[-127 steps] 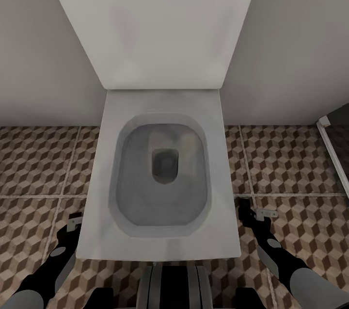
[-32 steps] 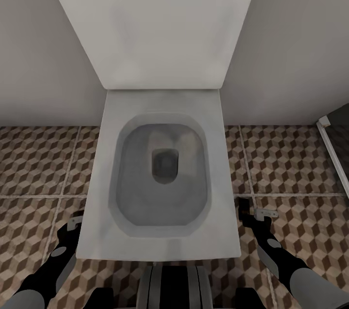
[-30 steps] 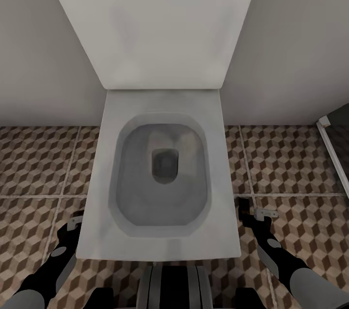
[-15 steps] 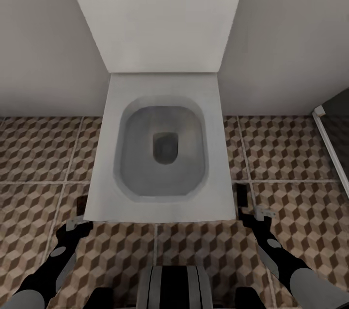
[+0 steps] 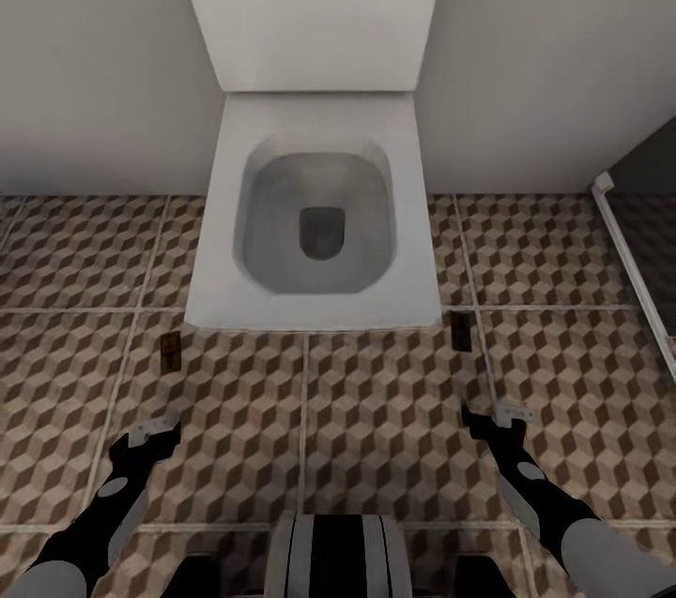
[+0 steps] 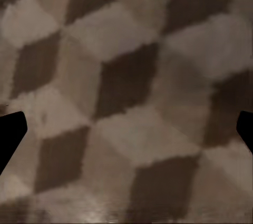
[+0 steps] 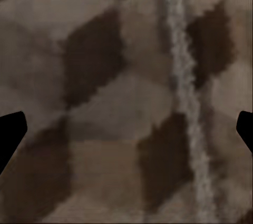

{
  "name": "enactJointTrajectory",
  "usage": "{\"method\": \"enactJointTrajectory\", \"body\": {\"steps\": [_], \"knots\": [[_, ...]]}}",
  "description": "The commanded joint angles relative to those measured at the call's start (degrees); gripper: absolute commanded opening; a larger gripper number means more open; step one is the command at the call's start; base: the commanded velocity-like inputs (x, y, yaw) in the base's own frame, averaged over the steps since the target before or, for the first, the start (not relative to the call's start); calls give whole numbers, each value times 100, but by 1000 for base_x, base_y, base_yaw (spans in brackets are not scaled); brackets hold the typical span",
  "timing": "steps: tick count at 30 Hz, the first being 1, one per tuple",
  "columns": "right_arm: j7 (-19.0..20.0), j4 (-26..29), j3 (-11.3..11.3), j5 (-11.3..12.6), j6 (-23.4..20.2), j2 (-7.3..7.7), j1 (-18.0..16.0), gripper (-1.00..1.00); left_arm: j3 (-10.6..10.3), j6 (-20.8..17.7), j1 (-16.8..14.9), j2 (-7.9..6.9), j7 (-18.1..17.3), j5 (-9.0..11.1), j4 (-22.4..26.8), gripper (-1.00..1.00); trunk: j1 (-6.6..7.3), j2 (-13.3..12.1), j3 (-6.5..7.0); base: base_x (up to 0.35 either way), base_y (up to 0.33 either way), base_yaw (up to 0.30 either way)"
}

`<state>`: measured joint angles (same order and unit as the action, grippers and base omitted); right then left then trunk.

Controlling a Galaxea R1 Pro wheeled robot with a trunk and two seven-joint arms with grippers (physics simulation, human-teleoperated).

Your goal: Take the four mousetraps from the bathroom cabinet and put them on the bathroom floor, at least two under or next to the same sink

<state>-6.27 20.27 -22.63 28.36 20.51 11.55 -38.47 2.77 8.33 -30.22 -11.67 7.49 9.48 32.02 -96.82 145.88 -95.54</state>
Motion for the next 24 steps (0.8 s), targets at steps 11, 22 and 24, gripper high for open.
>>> {"method": "enactJointTrajectory", "body": {"steps": [11,22,24], "knots": [[-41,3,-49,29,14,5,-3,100,-14,19,-1,6,7,56,-2,100,4,1,-2,-335,0,0],[-41,3,-49,29,14,5,-3,100,-15,16,-1,8,-9,61,9,100,4,1,-2,-148,0,0],[-41,3,-49,29,14,5,-3,100,-15,17,-1,4,-9,62,20,100,4,1,-2,-26,0,0]]}}
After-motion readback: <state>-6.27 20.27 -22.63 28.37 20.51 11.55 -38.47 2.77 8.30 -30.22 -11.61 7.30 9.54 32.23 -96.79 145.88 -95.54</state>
